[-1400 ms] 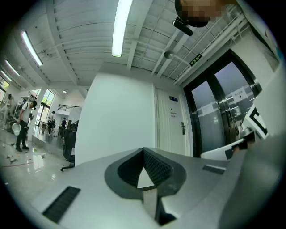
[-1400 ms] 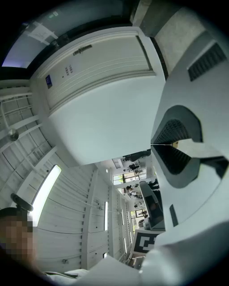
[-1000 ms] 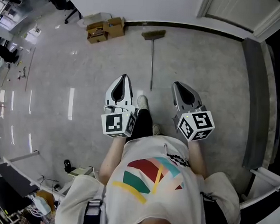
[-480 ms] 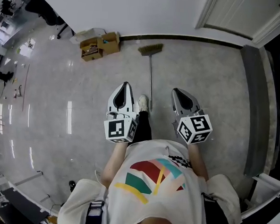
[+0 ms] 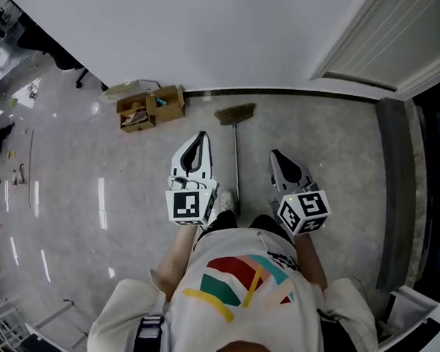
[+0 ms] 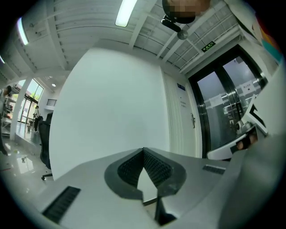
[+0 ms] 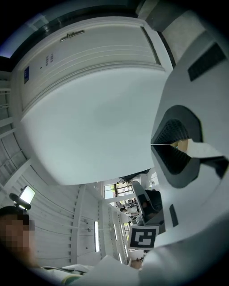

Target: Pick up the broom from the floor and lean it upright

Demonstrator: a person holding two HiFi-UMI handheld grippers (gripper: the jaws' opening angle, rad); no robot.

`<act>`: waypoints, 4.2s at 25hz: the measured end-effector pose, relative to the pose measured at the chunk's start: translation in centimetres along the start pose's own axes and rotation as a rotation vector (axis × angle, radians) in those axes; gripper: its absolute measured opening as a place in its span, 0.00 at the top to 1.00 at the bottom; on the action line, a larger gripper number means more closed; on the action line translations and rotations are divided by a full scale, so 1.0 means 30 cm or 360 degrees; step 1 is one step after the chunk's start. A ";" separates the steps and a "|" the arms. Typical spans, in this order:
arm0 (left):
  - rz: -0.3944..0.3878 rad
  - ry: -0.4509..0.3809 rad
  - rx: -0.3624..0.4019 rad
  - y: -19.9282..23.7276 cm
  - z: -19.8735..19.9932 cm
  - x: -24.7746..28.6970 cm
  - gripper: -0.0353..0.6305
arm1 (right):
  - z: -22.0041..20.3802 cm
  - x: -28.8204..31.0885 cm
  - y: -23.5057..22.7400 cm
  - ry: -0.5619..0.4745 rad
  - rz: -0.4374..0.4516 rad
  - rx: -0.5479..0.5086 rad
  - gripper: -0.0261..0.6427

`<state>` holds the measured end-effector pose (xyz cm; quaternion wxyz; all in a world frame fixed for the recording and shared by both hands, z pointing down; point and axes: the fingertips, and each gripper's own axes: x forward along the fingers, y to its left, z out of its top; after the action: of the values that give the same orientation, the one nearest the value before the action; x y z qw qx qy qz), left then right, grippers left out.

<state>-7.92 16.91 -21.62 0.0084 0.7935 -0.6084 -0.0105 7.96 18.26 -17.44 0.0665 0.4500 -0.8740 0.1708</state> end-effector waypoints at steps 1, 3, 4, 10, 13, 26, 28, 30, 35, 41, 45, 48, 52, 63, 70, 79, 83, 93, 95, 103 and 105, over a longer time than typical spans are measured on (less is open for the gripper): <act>-0.0007 0.0013 0.0000 0.023 -0.004 0.054 0.88 | 0.011 0.042 -0.023 0.0007 -0.0005 0.0021 0.94; -0.0005 0.0033 -0.0008 0.055 -0.019 0.143 0.88 | 0.019 0.111 -0.065 0.0039 -0.0002 0.0037 0.94; 0.0002 0.0038 -0.0018 0.063 -0.026 0.177 0.88 | 0.018 0.137 -0.084 0.0057 0.0012 0.0036 0.94; 0.0085 0.0063 -0.0084 0.075 -0.056 0.324 0.88 | 0.050 0.285 -0.154 0.0096 0.0310 0.0070 0.94; 0.0143 0.0043 -0.0090 0.079 -0.056 0.399 0.88 | 0.084 0.359 -0.229 0.0125 0.0358 0.0005 0.94; 0.0249 0.0026 -0.0110 0.228 -0.559 0.705 0.88 | -0.351 0.838 -0.404 0.0347 0.0904 -0.0405 0.89; 0.0281 0.0037 -0.0145 0.298 -0.793 0.736 0.88 | -0.572 0.964 -0.448 0.0425 0.1030 -0.0500 0.73; 0.0306 0.0041 -0.0207 0.367 -1.067 0.763 0.88 | -0.811 1.105 -0.518 0.0475 0.1127 -0.0617 0.69; 0.0454 0.0027 -0.0143 0.568 -1.737 0.699 0.88 | -1.559 1.420 -0.708 0.0698 0.1353 -0.1062 0.69; 0.0570 -0.0135 -0.0131 0.727 -2.260 0.652 0.88 | -2.287 1.583 -0.859 0.1032 0.1805 -0.1770 0.69; 0.0539 -0.0092 -0.0078 0.737 -2.488 0.646 0.88 | -2.600 1.619 -0.815 0.1121 0.2114 -0.2134 0.69; 0.0547 -0.0105 -0.0141 0.707 -2.600 0.637 0.88 | -2.764 1.610 -0.838 0.1165 0.2339 -0.2496 0.69; 0.0555 -0.0102 -0.0203 0.634 -2.729 0.640 0.88 | -2.869 1.581 -0.907 0.1123 0.2512 -0.2874 0.69; 0.0473 -0.0023 -0.0191 0.507 -2.805 0.641 0.88 | -2.969 1.576 -0.951 0.0977 0.2584 -0.3320 0.69; 0.0474 0.0016 -0.0155 0.540 -2.801 0.664 0.88 | -2.930 1.615 -1.060 0.1321 0.2395 -0.3267 0.80; 0.0418 0.0029 -0.0081 0.572 -2.766 0.773 0.88 | -2.787 1.534 -1.390 0.1722 0.2016 -0.2978 0.80; 0.0315 0.0021 -0.0065 0.559 -2.701 0.845 0.88 | -2.708 1.468 -1.540 0.1865 0.1802 -0.2755 0.80; 0.0476 -0.0178 0.0149 0.710 -2.361 0.867 0.88 | -2.417 1.563 -1.739 0.1734 0.0926 -0.1771 0.83; 0.0544 -0.0231 0.0190 0.774 -2.275 0.854 0.88 | -2.352 1.597 -1.733 0.1611 0.0755 -0.1543 0.83; 0.0486 -0.0340 0.0195 0.751 -1.962 0.998 0.88 | -1.970 1.746 -1.542 0.0966 0.0160 -0.0761 0.84; 0.0461 -0.0353 0.0245 0.731 -1.876 1.046 0.88 | -1.847 1.777 -1.474 0.0814 0.0095 -0.0629 0.84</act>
<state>-19.44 -19.06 35.01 -0.1179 0.6899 -0.7125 -0.0501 10.43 -26.35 59.20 0.3651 0.3452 -0.8580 0.1071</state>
